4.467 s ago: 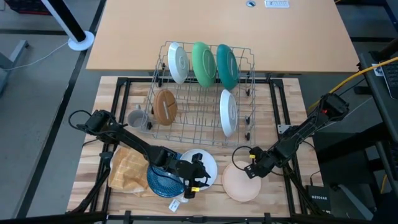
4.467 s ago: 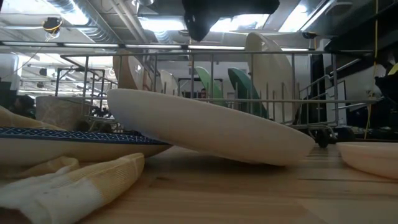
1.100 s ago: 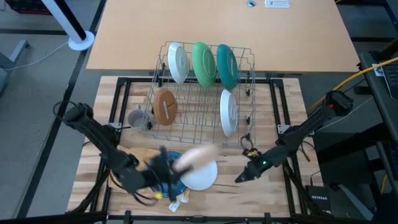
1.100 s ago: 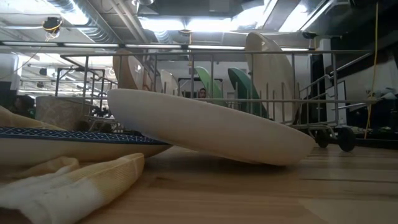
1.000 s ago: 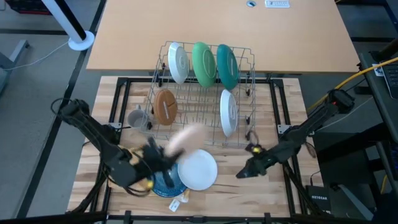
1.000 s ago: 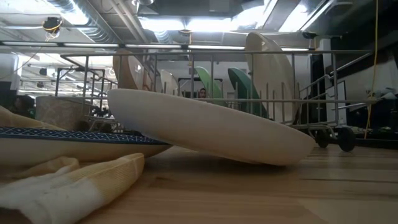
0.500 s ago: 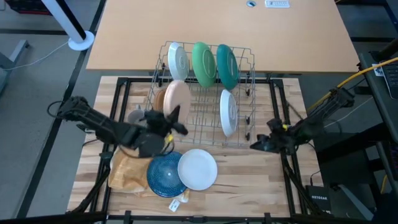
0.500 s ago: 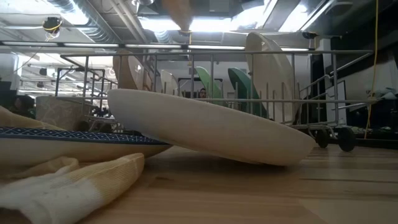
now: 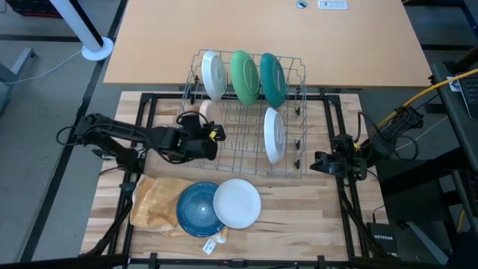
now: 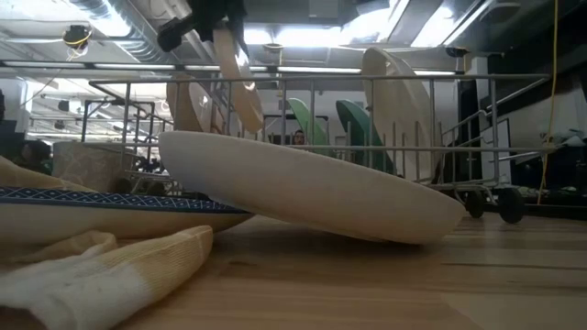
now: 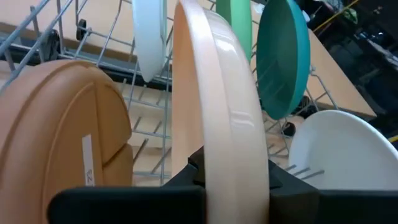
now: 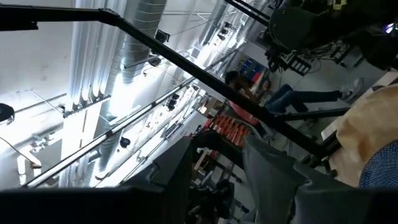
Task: Sort dishes
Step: Put the orange plate in the dish rack
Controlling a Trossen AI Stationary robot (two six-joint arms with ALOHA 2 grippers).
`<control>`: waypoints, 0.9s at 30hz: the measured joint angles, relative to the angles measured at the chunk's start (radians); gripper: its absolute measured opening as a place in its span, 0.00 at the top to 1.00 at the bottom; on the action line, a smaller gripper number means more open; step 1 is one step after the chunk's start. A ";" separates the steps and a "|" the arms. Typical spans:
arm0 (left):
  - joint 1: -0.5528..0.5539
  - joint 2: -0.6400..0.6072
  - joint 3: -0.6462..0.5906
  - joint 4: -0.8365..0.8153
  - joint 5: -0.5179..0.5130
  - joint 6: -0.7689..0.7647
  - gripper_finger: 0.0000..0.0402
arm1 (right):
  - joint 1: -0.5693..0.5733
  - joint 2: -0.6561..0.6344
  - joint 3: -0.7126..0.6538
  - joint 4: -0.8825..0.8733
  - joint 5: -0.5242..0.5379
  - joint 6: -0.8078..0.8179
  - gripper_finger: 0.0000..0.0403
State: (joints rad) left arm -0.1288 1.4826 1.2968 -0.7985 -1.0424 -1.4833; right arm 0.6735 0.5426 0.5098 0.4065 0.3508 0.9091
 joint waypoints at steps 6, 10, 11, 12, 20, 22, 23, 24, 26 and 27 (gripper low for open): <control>0.041 0.005 0.003 0.011 0.030 0.062 0.93 | 0.000 0.000 0.000 -0.042 0.000 -0.001 0.63; 0.064 0.020 0.003 0.024 0.045 0.108 0.92 | 0.000 0.001 0.000 -0.083 0.010 0.000 0.63; 0.071 0.028 0.003 0.033 0.046 0.119 0.93 | 0.000 0.001 0.000 -0.091 0.019 0.000 0.63; 0.078 0.033 0.003 0.043 0.046 0.130 0.93 | 0.000 0.001 0.000 -0.098 0.026 0.000 0.63; 0.112 0.083 0.000 0.060 0.074 0.146 0.90 | 0.000 0.001 -0.001 -0.122 0.058 0.001 0.63; 0.120 0.111 -0.005 0.073 0.116 0.170 0.90 | 0.000 0.002 -0.001 -0.123 0.059 0.001 0.63; 0.121 0.124 -0.006 0.073 0.142 0.184 0.90 | 0.000 0.002 -0.001 -0.124 0.059 0.001 0.63; 0.124 0.127 -0.006 0.079 0.165 0.192 0.91 | 0.000 0.004 -0.001 -0.125 0.060 0.001 0.63; 0.131 0.137 -0.001 0.093 0.204 0.212 0.93 | -0.001 0.005 -0.001 -0.121 0.061 0.001 0.63; 0.132 0.148 -0.001 0.099 0.215 0.214 0.93 | 0.000 0.005 -0.001 -0.121 0.060 0.001 0.63</control>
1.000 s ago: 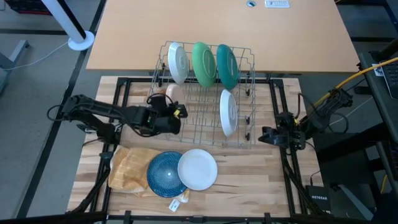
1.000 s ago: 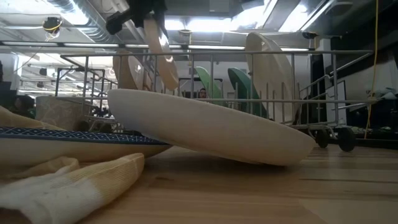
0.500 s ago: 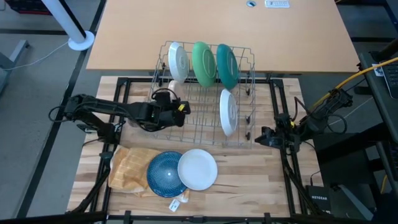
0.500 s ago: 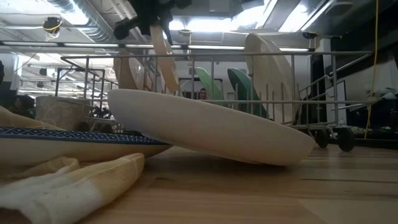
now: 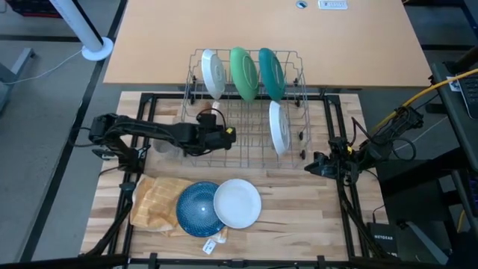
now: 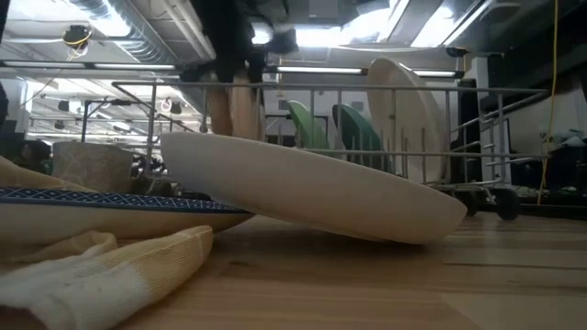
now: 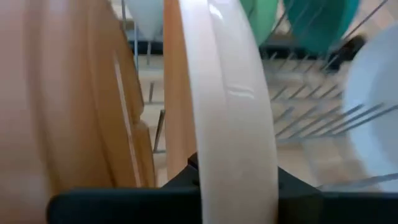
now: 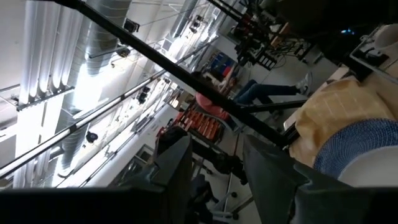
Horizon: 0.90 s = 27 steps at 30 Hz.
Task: Sort dishes
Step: Put the orange plate in the dish rack
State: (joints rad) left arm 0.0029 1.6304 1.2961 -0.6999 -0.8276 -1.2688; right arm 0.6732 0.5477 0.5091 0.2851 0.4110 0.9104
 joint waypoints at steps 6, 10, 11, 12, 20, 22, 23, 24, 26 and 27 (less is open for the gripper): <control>-0.004 0.016 -0.003 0.042 0.010 -0.002 0.92 | 0.000 0.000 0.000 -0.004 0.006 0.000 0.63; -0.015 0.005 -0.001 0.059 0.010 -0.007 0.94 | 0.000 0.000 0.000 -0.003 0.007 0.001 0.63; -0.017 -0.001 -0.001 0.059 0.011 -0.007 0.94 | 0.000 0.000 0.000 -0.003 0.007 0.001 0.63; -0.021 -0.005 -0.001 0.058 0.009 -0.007 0.94 | 0.000 0.000 0.000 -0.005 0.007 0.000 0.63; -0.036 -0.040 0.000 0.055 0.012 -0.006 0.92 | 0.000 0.000 0.000 -0.012 0.020 0.000 0.63; -0.036 -0.040 0.000 0.055 0.013 -0.007 0.92 | 0.000 0.000 0.000 -0.015 0.024 0.000 0.63; -0.035 -0.040 0.000 0.055 0.013 -0.007 0.93 | 0.000 0.000 0.000 -0.018 0.026 0.000 0.63; -0.033 -0.040 0.000 0.055 0.013 -0.007 0.92 | 0.000 0.000 0.000 -0.020 0.027 0.000 0.63; -0.033 -0.040 0.000 0.055 0.014 -0.006 0.91 | 0.000 0.000 0.000 -0.021 0.027 0.000 0.63; -0.033 -0.040 0.000 0.056 0.014 -0.006 0.90 | 0.000 0.000 0.000 -0.022 0.027 0.000 0.63</control>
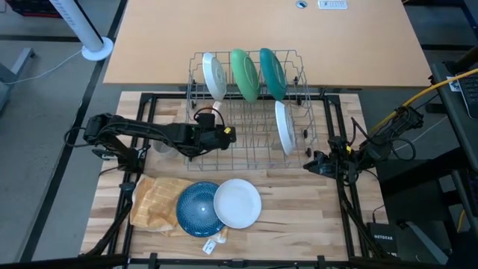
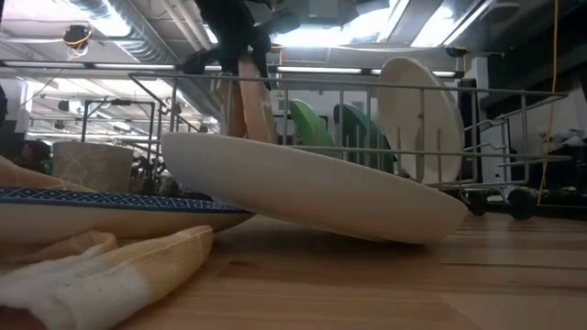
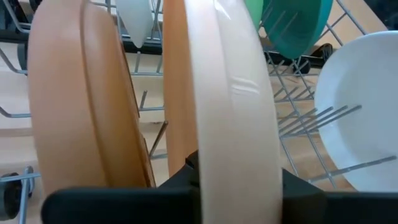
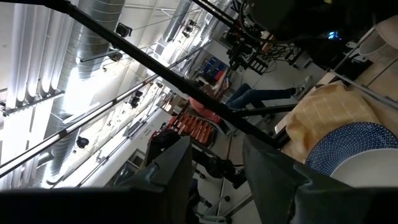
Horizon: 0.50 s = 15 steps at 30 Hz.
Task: Sort dishes
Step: Put the orange plate in the dish rack
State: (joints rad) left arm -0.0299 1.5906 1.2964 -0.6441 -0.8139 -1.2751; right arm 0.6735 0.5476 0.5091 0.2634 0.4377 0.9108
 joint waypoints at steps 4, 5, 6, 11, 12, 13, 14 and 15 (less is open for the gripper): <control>0.000 0.000 0.002 0.007 0.008 0.016 0.86 | 0.000 0.000 0.000 0.000 0.000 0.000 0.63; 0.000 0.000 0.002 0.009 0.015 0.025 0.84 | 0.000 0.000 0.000 0.000 0.000 0.000 0.63; 0.000 0.000 0.002 0.008 0.025 0.027 0.83 | 0.000 0.000 0.000 -0.001 0.000 0.000 0.63; 0.000 0.000 0.002 0.005 0.072 0.029 0.77 | 0.000 0.000 0.000 -0.001 0.000 0.000 0.63; -0.001 0.000 0.002 0.003 0.078 0.030 0.76 | 0.000 0.000 0.000 -0.001 0.000 0.000 0.63; -0.001 0.000 0.002 0.001 0.082 0.030 0.75 | 0.000 0.000 0.000 -0.001 0.000 0.000 0.63; -0.003 0.000 0.002 0.001 0.085 0.029 0.74 | 0.000 0.000 0.000 -0.001 0.000 0.000 0.63; -0.003 0.000 0.002 0.001 0.091 0.030 0.73 | 0.000 0.000 0.000 -0.001 0.000 0.000 0.63</control>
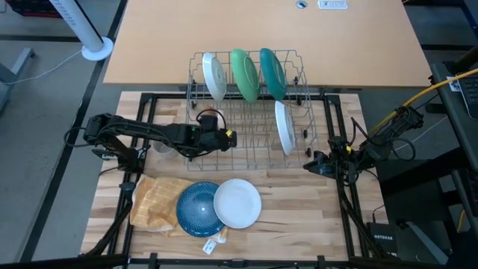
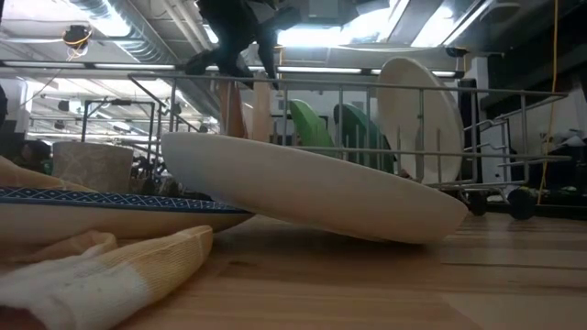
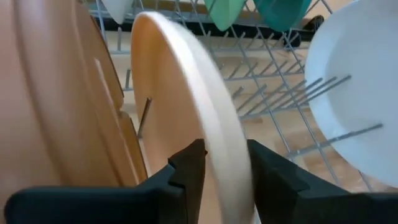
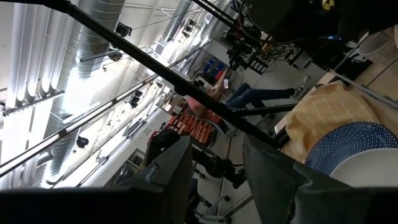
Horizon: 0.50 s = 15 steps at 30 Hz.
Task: Sort dishes
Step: Put the orange plate in the dish rack
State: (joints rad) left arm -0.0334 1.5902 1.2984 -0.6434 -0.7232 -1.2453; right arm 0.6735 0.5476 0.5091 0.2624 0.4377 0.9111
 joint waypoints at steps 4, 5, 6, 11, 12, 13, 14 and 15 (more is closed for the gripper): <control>0.000 0.000 0.000 -0.002 0.054 0.024 0.72 | 0.000 0.000 0.000 0.000 0.000 0.000 0.63; 0.000 0.000 0.000 -0.003 0.070 0.035 0.72 | 0.000 0.000 0.000 0.000 0.000 0.000 0.63; 0.000 0.000 0.000 -0.003 0.087 0.049 0.72 | 0.000 0.000 0.000 0.000 0.000 0.000 0.63; 0.000 0.000 0.000 -0.020 0.163 0.059 0.72 | 0.000 0.000 0.000 -0.001 0.000 0.000 0.63; 0.000 -0.006 0.000 -0.031 0.173 0.047 0.72 | 0.000 0.000 0.000 -0.001 0.000 0.000 0.63; 0.000 -0.010 0.000 -0.046 0.178 0.032 0.72 | 0.000 0.000 0.000 -0.001 0.000 0.000 0.63; 0.000 -0.016 0.000 -0.053 0.178 0.020 0.72 | 0.000 0.000 0.000 -0.002 0.000 0.000 0.63; 0.000 -0.028 0.000 -0.065 0.178 0.007 0.72 | 0.000 0.000 0.000 -0.002 0.000 0.000 0.63</control>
State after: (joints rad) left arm -0.0334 1.5623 1.2980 -0.7083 -0.5448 -1.2384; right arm 0.6735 0.5476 0.5091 0.2607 0.4374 0.9108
